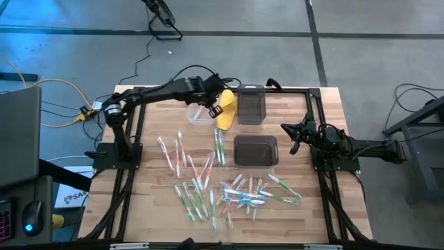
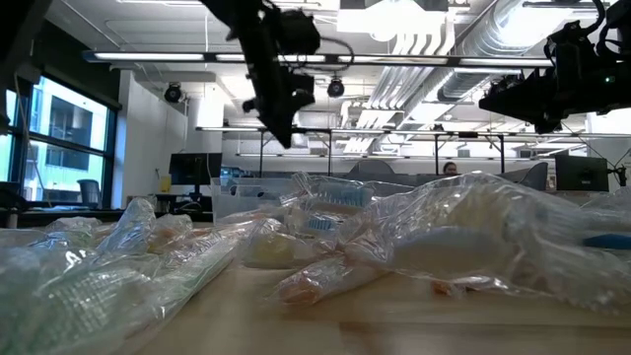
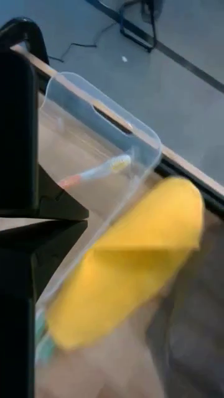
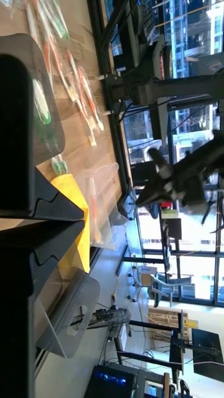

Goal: Pick & Place Toothbrushes
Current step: Put the orange toothbrush into the transparent bin

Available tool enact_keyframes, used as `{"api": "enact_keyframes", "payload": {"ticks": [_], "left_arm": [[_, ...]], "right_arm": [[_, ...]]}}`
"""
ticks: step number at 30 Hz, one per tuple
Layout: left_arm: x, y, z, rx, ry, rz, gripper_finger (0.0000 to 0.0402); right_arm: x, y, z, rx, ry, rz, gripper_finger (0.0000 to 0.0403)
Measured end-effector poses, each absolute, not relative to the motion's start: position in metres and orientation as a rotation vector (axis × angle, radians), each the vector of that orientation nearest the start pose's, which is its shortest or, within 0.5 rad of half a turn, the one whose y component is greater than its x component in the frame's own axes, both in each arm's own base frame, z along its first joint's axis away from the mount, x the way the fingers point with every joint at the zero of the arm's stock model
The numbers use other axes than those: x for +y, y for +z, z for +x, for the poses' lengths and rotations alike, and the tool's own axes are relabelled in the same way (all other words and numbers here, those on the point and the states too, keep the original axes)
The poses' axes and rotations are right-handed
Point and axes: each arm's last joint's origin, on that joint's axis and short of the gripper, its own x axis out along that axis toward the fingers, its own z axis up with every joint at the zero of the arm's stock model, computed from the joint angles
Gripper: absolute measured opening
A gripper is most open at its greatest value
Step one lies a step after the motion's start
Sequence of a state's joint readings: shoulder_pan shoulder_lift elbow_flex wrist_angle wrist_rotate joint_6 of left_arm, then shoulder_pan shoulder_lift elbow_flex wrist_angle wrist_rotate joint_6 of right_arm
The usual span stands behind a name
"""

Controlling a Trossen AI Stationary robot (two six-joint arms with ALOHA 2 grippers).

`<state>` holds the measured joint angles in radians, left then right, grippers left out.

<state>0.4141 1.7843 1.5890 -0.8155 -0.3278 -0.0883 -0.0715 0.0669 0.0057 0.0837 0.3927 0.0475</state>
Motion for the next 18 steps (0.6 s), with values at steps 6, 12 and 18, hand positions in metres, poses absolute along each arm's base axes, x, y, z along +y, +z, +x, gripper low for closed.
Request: {"api": "enact_keyframes", "payload": {"ticks": [6, 12, 18], "left_arm": [[0.134, 0.315, 0.328, 0.982, 0.684, -0.113, 0.0001], [0.103, 0.314, 0.31, 0.918, 0.671, -0.125, 0.0001], [0.074, 0.315, 0.285, 0.782, 0.618, -0.126, 0.0001]], "right_arm": [[-0.018, 0.168, 0.098, -0.033, -0.465, 0.05, 0.0002], [-0.018, 0.168, 0.098, -0.029, -0.465, 0.032, 0.0002], [-0.018, 0.168, 0.098, -0.03, -0.464, 0.032, 0.0002]]}}
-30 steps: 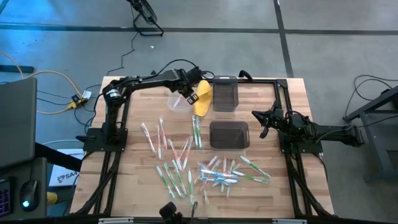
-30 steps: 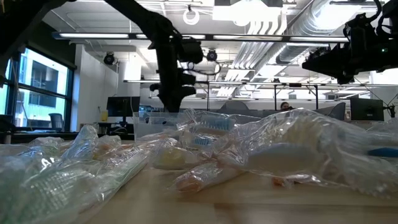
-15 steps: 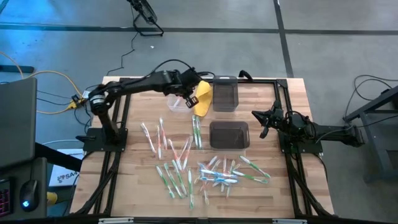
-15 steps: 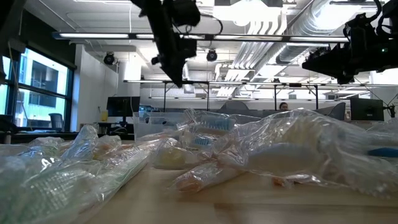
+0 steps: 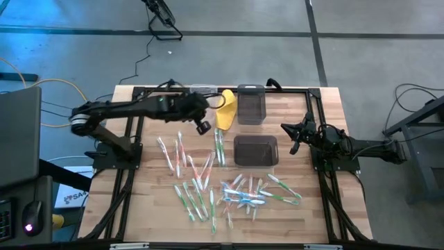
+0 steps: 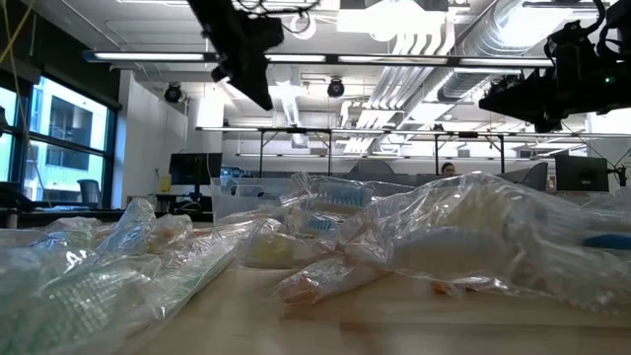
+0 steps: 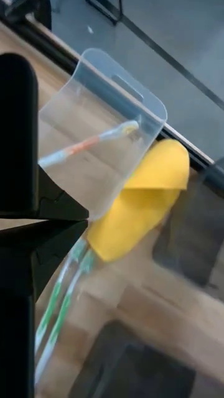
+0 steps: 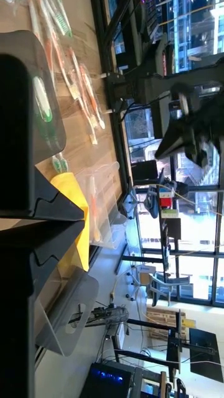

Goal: Pick & Place Toothbrushes
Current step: Put the orange toothbrush into the transparent bin

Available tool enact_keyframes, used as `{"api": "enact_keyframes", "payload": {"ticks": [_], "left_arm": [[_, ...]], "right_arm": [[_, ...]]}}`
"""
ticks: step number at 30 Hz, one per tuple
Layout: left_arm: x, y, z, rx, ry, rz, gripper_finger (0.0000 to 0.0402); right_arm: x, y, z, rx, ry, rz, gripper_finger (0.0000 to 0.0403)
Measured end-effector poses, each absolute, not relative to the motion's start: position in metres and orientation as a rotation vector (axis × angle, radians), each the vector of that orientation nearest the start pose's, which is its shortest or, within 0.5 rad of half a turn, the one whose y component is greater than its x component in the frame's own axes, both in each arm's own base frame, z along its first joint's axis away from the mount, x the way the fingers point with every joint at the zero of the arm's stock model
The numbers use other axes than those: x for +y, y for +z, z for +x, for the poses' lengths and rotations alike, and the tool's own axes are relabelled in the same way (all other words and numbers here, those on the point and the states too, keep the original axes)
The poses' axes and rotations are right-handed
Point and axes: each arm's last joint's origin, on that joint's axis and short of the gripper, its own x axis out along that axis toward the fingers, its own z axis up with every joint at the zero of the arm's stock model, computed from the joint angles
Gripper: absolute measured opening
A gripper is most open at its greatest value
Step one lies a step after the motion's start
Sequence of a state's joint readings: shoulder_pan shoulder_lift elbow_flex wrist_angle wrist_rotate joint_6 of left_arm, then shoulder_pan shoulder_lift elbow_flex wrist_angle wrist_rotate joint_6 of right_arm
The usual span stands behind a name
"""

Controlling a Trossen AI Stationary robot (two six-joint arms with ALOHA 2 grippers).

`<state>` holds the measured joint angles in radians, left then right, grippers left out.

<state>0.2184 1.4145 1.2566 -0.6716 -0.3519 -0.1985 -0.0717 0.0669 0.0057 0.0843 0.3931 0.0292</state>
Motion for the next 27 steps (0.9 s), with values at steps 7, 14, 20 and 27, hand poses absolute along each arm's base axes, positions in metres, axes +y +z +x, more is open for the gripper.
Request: {"api": "enact_keyframes", "payload": {"ticks": [7, 14, 20, 27], "left_arm": [[0.047, 0.313, 0.244, 0.647, 0.602, -0.161, 0.0], [0.026, 0.305, 0.206, 0.555, 0.651, -0.233, 0.0], [0.009, 0.304, 0.184, 0.505, 0.673, -0.358, 0.0], [-0.005, 0.291, 0.166, 0.577, 0.787, -0.579, 0.0]], "right_arm": [[-0.018, 0.168, 0.098, -0.03, -0.465, 0.032, 0.0002], [-0.018, 0.168, 0.098, -0.031, -0.465, 0.033, 0.0002], [-0.018, 0.168, 0.098, -0.031, -0.465, 0.033, 0.0002], [-0.018, 0.168, 0.098, -0.032, -0.464, 0.033, 0.0002]]}}
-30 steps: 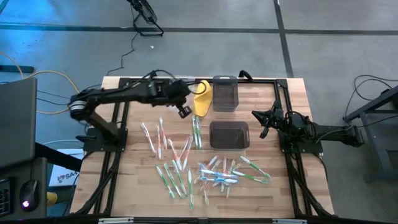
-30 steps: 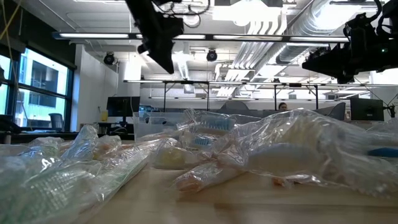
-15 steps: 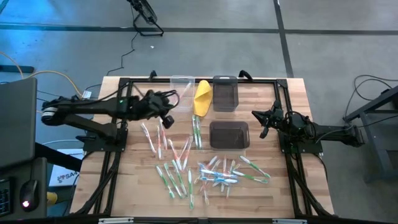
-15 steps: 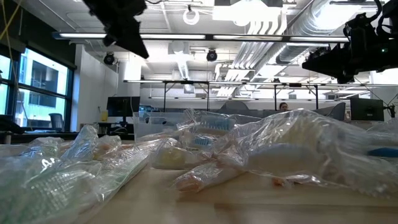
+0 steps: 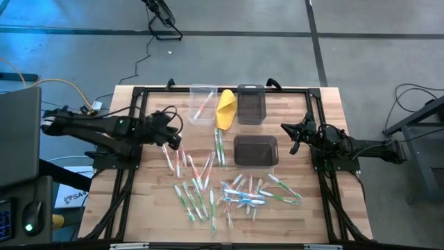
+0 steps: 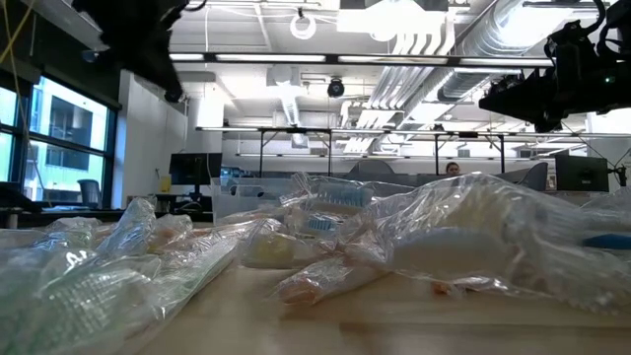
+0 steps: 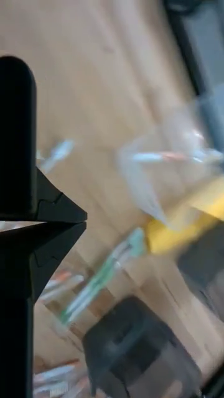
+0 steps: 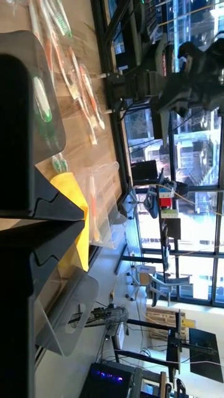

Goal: Pick & Place Toothbrushes
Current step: Put the orange toothbrush into the transparent bin

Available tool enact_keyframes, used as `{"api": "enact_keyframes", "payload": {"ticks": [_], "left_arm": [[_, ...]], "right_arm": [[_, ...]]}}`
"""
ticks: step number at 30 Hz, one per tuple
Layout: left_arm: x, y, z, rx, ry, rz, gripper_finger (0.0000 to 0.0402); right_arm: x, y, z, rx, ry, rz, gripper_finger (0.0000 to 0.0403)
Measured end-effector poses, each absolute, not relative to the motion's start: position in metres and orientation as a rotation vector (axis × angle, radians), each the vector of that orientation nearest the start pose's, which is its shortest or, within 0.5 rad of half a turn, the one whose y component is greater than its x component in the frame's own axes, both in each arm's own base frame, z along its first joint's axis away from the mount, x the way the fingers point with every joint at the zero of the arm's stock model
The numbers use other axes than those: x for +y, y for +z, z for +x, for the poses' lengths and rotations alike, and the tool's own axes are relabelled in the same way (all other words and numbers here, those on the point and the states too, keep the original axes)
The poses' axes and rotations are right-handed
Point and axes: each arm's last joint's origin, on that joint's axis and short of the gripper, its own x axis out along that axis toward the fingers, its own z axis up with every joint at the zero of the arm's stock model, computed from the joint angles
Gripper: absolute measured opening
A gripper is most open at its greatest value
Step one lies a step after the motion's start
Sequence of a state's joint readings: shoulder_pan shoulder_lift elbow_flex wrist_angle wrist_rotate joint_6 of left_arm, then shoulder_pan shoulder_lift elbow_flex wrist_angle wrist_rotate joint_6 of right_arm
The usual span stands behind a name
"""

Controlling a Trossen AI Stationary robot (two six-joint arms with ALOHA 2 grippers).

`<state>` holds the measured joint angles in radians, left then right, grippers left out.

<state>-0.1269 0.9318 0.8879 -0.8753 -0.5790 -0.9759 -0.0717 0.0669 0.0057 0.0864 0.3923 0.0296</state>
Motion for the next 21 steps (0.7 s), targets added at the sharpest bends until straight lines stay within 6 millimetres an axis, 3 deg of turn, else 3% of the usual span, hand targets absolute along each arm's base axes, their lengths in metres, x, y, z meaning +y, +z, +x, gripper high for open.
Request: {"api": "enact_keyframes", "payload": {"ticks": [9, 21], "left_arm": [[-0.019, 0.272, 0.146, 0.697, 1.034, -0.79, 0.0], [-0.026, 0.256, 0.149, 0.84, 1.214, -0.932, 0.0]], "right_arm": [[-0.018, 0.168, 0.098, -0.032, -0.464, 0.033, 0.0002], [-0.018, 0.168, 0.098, -0.032, -0.465, 0.033, 0.0002]]}}
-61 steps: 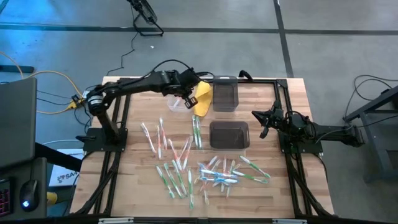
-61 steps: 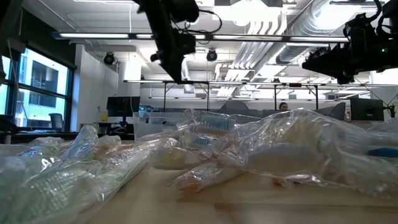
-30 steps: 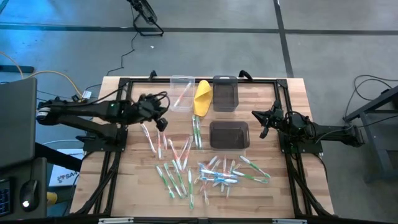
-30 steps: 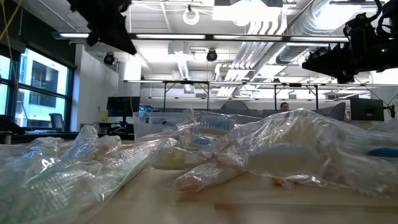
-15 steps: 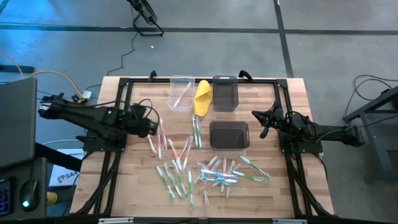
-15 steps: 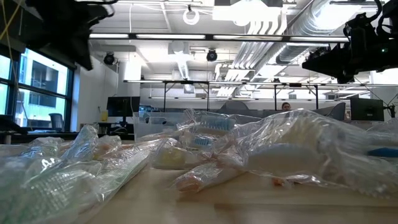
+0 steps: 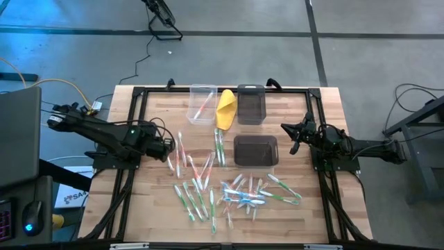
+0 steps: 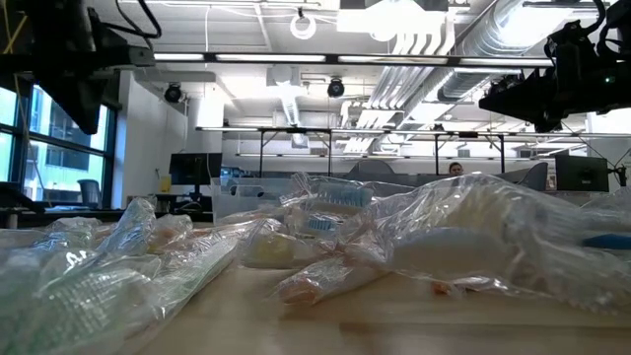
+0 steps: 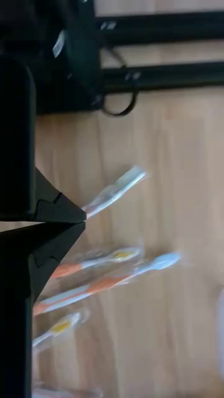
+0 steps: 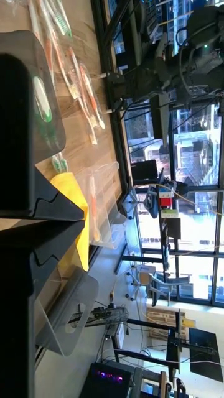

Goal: Pick & Place Toothbrushes
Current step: Put the orange toothbrush into the transparent bin

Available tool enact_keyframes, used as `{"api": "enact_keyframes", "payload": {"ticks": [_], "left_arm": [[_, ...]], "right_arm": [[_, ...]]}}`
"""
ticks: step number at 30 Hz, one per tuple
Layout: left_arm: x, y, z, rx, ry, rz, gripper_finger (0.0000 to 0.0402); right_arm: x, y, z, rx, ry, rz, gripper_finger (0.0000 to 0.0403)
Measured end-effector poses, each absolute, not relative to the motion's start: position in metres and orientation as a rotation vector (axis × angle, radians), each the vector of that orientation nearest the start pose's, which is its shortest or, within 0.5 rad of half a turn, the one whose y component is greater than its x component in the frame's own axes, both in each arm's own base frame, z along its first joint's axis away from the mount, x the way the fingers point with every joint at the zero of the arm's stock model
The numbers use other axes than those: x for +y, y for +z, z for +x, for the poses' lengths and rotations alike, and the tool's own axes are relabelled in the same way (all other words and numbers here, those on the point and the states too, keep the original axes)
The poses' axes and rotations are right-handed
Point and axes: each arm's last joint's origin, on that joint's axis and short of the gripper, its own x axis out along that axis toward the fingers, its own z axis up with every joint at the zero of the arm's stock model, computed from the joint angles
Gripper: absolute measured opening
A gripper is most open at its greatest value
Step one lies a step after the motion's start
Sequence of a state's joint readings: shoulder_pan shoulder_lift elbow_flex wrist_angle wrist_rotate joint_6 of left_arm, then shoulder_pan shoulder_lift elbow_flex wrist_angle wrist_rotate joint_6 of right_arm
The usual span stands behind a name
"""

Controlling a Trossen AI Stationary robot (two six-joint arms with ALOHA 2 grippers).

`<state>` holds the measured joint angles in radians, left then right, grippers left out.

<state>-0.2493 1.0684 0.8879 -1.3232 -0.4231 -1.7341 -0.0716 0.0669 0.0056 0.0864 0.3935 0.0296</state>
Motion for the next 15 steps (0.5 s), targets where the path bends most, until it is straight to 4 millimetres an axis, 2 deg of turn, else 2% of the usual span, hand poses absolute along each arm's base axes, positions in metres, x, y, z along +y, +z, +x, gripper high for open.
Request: {"api": "enact_keyframes", "payload": {"ticks": [6, 9, 15], "left_arm": [[-0.0294, 0.2535, 0.1532, 0.957, 1.131, -0.928, 0.0], [-0.0298, 0.2527, 0.1547, 0.941, 1.149, -0.957, 0.0006], [-0.0303, 0.2478, 0.1569, 0.964, 1.211, -0.939, 0.0068]], "right_arm": [[-0.0182, 0.1685, 0.0982, -0.032, -0.465, 0.033, 0.0002], [-0.0182, 0.1684, 0.0982, -0.031, -0.465, 0.033, 0.0002], [-0.0182, 0.1684, 0.0982, -0.031, -0.465, 0.033, 0.0002]]}}
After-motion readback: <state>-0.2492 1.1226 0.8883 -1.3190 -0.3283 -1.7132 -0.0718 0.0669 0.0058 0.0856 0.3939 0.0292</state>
